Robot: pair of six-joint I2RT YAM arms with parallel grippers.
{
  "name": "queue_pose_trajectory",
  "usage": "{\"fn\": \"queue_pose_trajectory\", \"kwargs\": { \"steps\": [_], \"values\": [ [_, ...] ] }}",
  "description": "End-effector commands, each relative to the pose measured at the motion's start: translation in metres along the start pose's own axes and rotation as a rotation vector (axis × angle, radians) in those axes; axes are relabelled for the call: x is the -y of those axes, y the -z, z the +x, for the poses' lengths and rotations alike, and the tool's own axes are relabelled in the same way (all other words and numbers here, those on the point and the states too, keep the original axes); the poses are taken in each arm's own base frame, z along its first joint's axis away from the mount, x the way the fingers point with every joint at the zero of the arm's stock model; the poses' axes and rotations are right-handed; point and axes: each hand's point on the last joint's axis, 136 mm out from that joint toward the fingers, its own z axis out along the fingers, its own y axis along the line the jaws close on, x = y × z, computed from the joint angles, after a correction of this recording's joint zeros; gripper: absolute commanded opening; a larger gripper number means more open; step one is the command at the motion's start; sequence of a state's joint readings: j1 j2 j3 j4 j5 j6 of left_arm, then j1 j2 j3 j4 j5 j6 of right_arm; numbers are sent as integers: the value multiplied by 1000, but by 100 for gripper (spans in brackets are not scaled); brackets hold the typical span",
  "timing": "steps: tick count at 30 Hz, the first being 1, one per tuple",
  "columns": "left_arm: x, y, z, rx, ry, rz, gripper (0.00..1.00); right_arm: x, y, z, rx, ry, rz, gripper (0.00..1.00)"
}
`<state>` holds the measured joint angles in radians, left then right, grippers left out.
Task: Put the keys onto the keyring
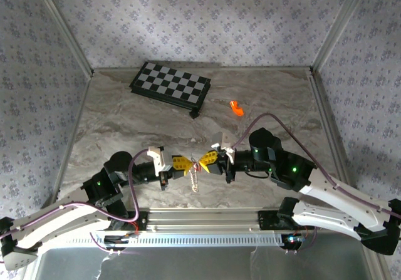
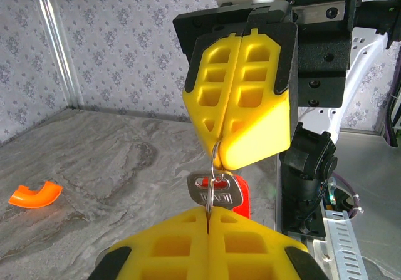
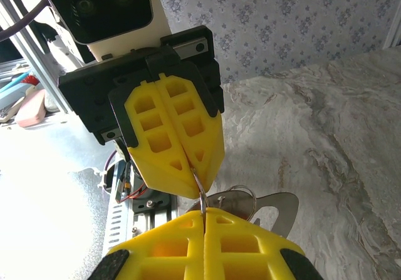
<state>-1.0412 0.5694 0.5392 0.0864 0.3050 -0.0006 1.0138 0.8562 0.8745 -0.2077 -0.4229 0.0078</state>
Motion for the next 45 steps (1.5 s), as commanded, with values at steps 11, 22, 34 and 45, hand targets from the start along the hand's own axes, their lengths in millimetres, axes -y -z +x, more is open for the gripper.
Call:
{"fn": "queue_pose_trajectory", "kwargs": {
  "steps": [11,22,34,45],
  "values": [
    [4,4,-20,77,-23,9,0,2,4,0,30,5,22,0],
    [4,4,-21,78,-21,11,0,1,2,0,32,7,12,0],
    [4,4,-22,79,-26,11,0,0,1,-2,35,10,1,0],
    [5,5,-24,81,-28,19,0,-1,-1,-3,38,24,-2,0]
  ]
}}
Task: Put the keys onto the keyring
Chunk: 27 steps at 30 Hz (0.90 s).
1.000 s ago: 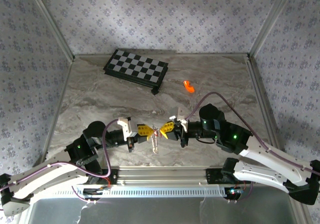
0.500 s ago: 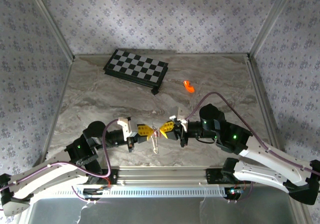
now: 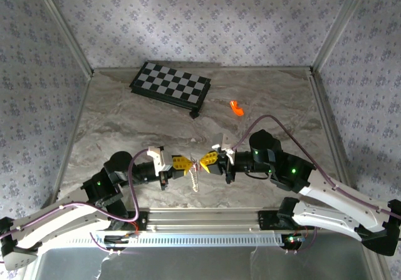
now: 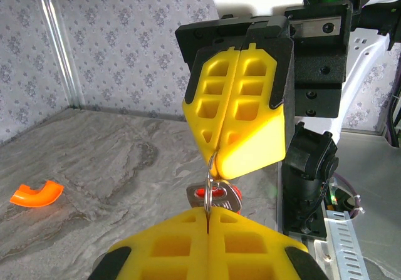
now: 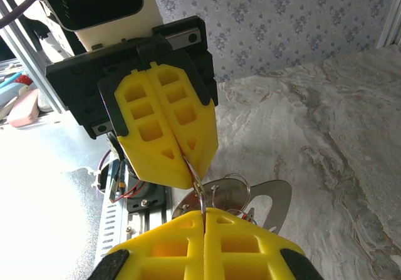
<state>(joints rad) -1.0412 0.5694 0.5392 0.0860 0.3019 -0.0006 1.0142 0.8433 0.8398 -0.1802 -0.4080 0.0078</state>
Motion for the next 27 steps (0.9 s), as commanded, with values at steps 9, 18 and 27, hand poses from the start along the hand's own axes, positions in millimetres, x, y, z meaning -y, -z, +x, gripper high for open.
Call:
{"fn": "queue_pose_trajectory", "kwargs": {
  "steps": [9,18,27],
  "values": [
    [7,4,-24,74,-27,30,0,-7,-3,-11,38,50,-25,0],
    [7,3,-24,71,-27,31,0,-12,-6,-9,16,89,-27,0],
    [6,3,-19,42,-25,26,0,-15,-4,-15,29,109,-28,0]
  ]
}}
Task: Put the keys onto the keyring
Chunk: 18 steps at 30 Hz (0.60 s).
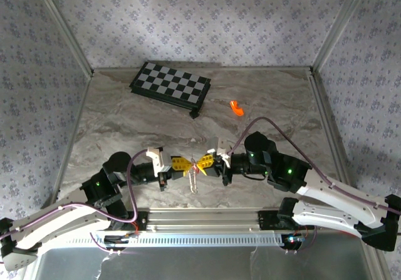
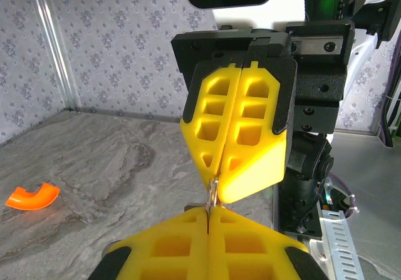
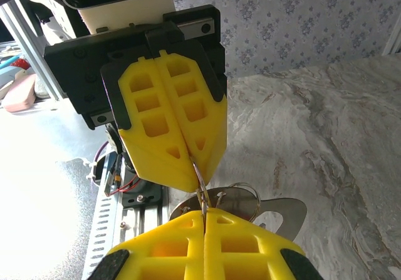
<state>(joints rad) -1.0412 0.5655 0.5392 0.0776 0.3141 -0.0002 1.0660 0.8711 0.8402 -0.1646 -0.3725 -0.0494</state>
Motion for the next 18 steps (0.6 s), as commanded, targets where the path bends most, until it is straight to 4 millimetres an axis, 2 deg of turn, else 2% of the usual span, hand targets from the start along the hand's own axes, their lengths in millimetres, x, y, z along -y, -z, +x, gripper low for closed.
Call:
{"fn": "queue_pose_trajectory", "kwargs": {
  "steps": [1,12,18],
  "values": [
    [4,2,-20,41,-27,12,0,-6,6,-20,46,45,-11,0],
    [-3,1,-10,-83,-57,-22,0,-10,3,-15,8,66,-15,0],
    [-3,-2,-12,-83,-60,-16,0,-10,0,-12,-5,69,-17,0]
  ]
}}
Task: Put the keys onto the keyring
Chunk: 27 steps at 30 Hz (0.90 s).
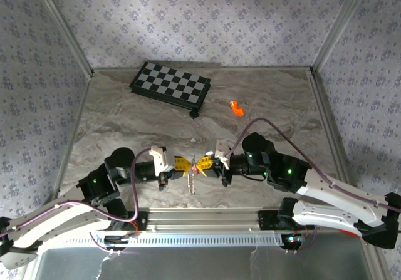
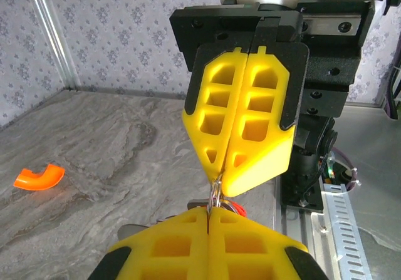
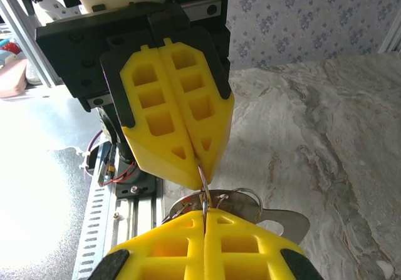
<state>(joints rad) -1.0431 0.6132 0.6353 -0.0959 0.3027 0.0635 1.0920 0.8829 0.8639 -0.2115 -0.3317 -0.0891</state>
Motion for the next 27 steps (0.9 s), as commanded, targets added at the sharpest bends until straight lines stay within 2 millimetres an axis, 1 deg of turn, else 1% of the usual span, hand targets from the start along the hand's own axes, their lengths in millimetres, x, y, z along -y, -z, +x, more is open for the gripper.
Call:
{"fn": "queue_pose_trajectory", "kwargs": {
  "steps": [1,6,16,27],
  "values": [
    [-2,1,-18,33,-32,-13,0,-9,3,-15,30,36,-31,0],
    [-4,0,-17,11,-30,-21,0,-9,3,-13,14,49,-24,0],
    [-9,-3,-15,-41,-32,-45,0,-11,-4,-5,-39,76,-22,0],
    [-11,-4,-13,-57,-34,-51,0,-12,-2,-10,-28,85,-22,0]
  ]
}}
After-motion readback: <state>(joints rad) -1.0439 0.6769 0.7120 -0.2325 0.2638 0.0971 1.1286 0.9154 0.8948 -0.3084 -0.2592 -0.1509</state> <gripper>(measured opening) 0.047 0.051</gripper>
